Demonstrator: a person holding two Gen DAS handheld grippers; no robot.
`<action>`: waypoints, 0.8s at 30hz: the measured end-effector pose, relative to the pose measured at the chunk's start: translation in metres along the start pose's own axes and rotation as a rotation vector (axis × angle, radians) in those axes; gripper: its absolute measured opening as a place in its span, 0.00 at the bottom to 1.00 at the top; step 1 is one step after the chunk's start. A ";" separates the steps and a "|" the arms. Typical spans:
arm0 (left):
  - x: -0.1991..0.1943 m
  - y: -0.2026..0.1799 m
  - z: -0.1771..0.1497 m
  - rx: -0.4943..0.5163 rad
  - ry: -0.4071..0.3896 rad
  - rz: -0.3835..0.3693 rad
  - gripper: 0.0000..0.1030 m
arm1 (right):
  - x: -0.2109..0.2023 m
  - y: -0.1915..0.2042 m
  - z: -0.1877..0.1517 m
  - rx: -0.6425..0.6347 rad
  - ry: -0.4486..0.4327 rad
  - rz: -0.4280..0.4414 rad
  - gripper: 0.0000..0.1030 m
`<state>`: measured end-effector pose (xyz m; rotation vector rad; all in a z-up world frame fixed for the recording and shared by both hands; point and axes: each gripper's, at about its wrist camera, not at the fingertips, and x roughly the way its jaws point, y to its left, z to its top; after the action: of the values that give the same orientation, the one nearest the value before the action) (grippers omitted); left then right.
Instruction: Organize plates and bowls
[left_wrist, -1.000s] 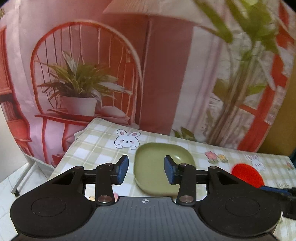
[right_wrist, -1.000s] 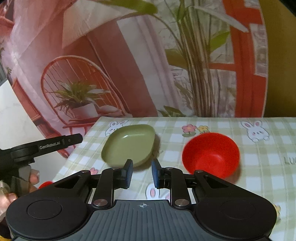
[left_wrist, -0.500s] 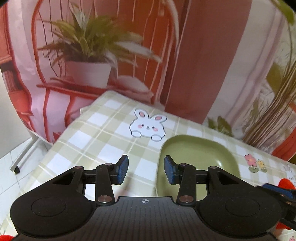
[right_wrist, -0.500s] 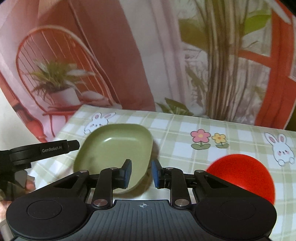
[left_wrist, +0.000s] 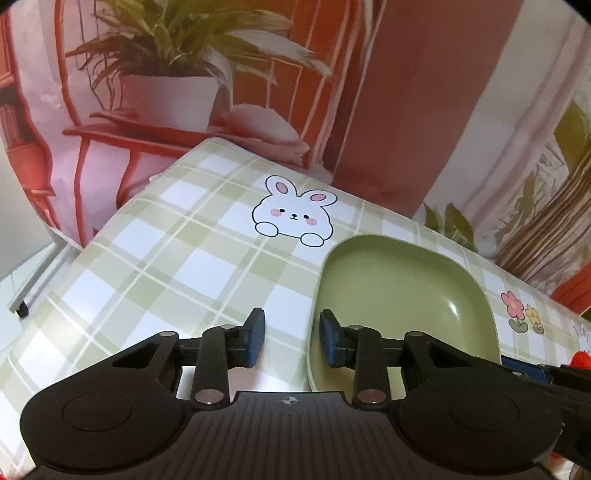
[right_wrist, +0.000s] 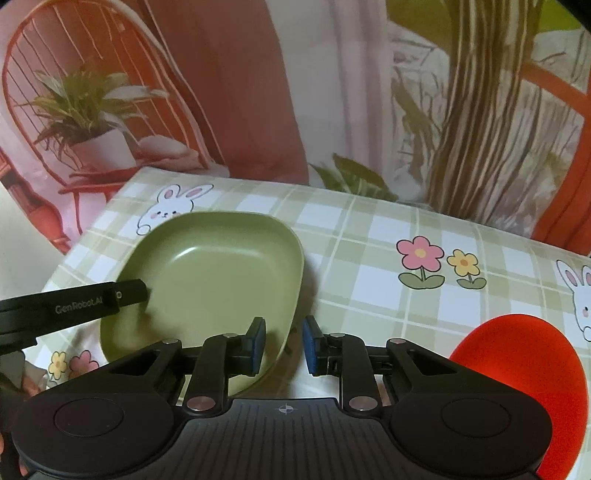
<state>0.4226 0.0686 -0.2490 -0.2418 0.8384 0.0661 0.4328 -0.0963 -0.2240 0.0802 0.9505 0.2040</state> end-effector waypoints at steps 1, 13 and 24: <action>0.000 -0.002 -0.001 0.015 -0.002 -0.013 0.20 | 0.001 0.000 0.000 0.009 0.011 0.004 0.13; -0.029 -0.011 -0.008 0.083 -0.014 -0.038 0.08 | -0.034 0.001 -0.010 0.044 0.013 0.038 0.10; -0.085 -0.022 -0.015 0.116 -0.037 -0.081 0.08 | -0.103 -0.006 -0.033 0.104 -0.058 0.096 0.12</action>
<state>0.3583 0.0472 -0.1917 -0.1648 0.7918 -0.0539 0.3487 -0.1243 -0.1612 0.2264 0.9001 0.2396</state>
